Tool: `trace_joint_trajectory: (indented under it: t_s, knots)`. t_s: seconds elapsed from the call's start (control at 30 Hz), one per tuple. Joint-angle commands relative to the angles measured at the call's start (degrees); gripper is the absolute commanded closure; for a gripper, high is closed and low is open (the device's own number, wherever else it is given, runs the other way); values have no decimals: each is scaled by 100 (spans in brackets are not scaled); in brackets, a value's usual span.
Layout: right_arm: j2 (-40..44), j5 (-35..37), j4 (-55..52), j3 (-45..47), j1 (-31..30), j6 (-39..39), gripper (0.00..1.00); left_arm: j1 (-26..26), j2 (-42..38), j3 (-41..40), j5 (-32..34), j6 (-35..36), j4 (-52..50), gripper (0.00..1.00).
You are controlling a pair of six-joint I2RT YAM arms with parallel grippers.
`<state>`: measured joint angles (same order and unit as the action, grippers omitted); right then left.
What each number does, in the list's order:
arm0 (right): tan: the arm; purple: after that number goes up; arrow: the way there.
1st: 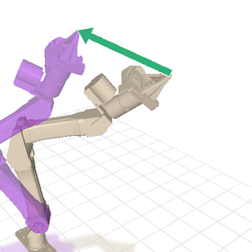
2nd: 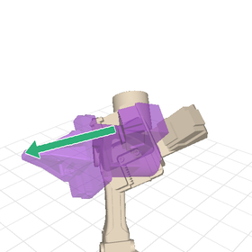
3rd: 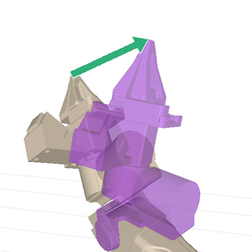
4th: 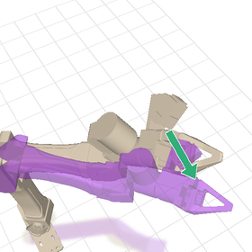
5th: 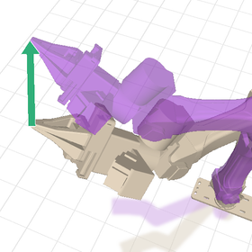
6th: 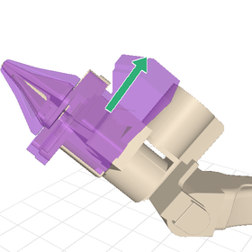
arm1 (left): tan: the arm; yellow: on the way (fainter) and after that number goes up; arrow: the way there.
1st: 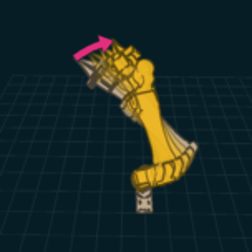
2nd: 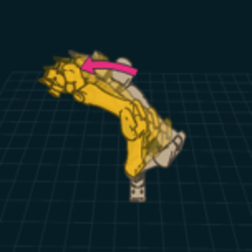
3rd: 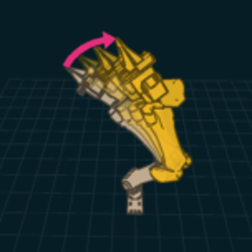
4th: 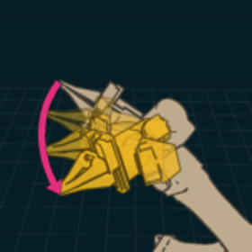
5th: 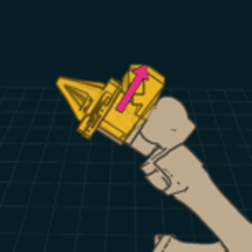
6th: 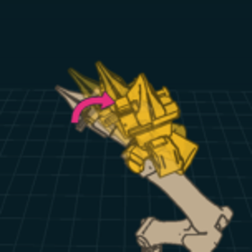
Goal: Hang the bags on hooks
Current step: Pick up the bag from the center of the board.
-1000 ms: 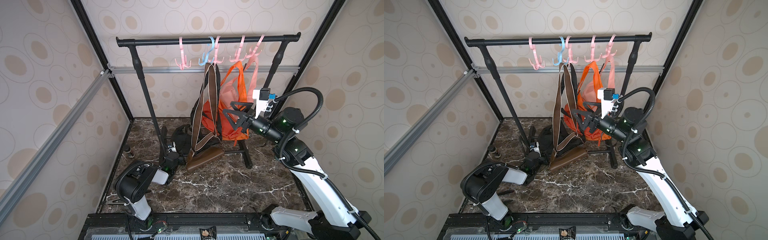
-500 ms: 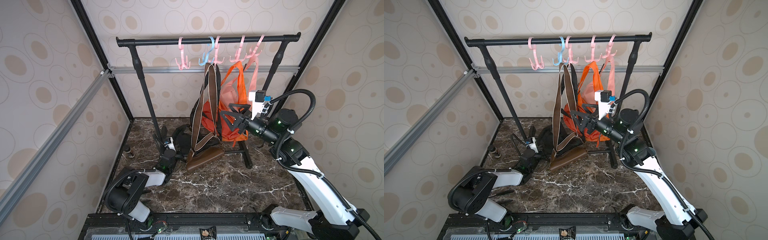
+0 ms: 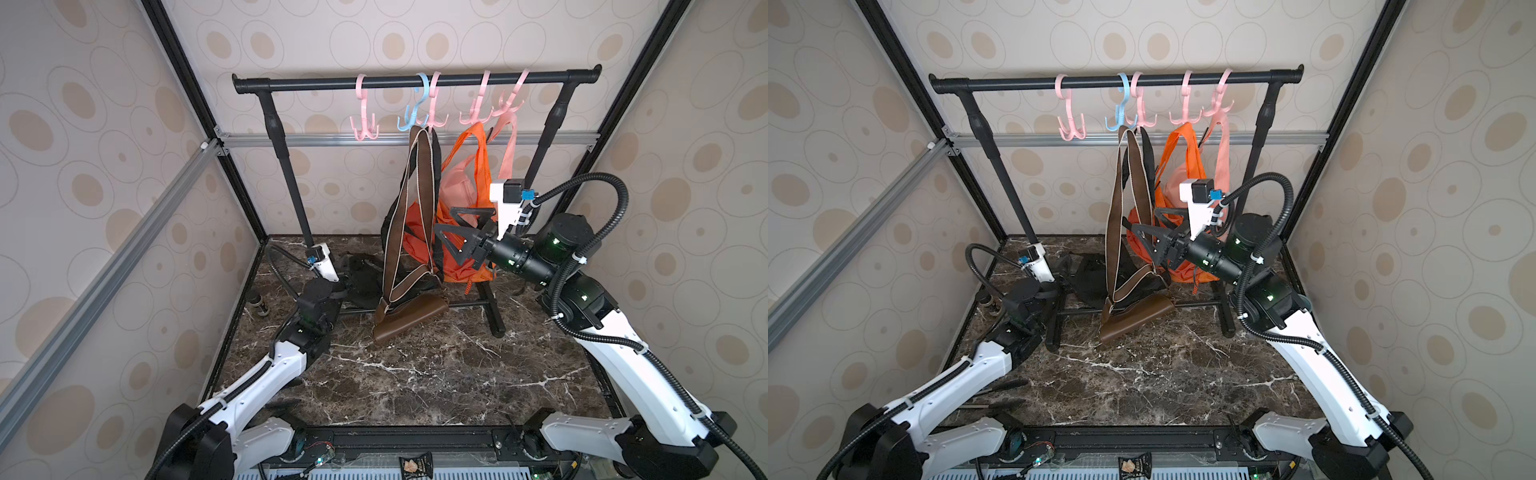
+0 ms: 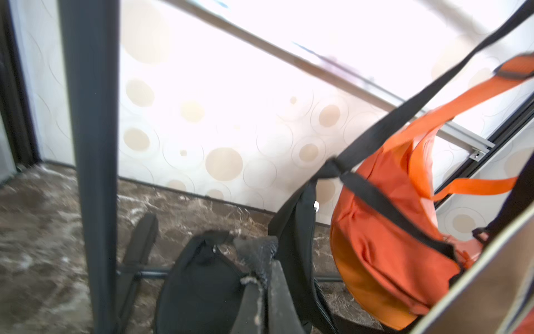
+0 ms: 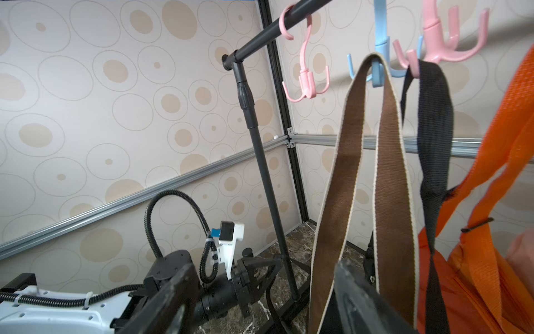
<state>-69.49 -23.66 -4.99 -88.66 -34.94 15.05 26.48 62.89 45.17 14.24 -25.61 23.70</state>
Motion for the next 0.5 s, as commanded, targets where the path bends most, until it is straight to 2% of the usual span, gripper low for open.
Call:
trace_joint_trajectory:
  t_s: [0.0, 0.13, 0.23, 0.4, 0.47]
  knots:
    - [-106, -278, -403, -381, -228, -424, 23, 13, -144, 1114, 103, 832, -1034, 100]
    - [-339, -573, -806, -778, -319, -677, 23, 4, 218, 2498, -319, 1589, -1869, 100]
    - [-620, -865, -1067, -1096, -381, -853, 23, 2, 503, 3529, -216, 2072, -2480, 100]
    - [-1432, -1721, -1350, -1811, -535, -1040, 23, 3, 781, 4714, 2, 2062, -2886, 100]
    - [-1752, -1537, -1497, -2082, -710, -1325, 23, 1, 891, 5144, -47, 1965, -3074, 100]
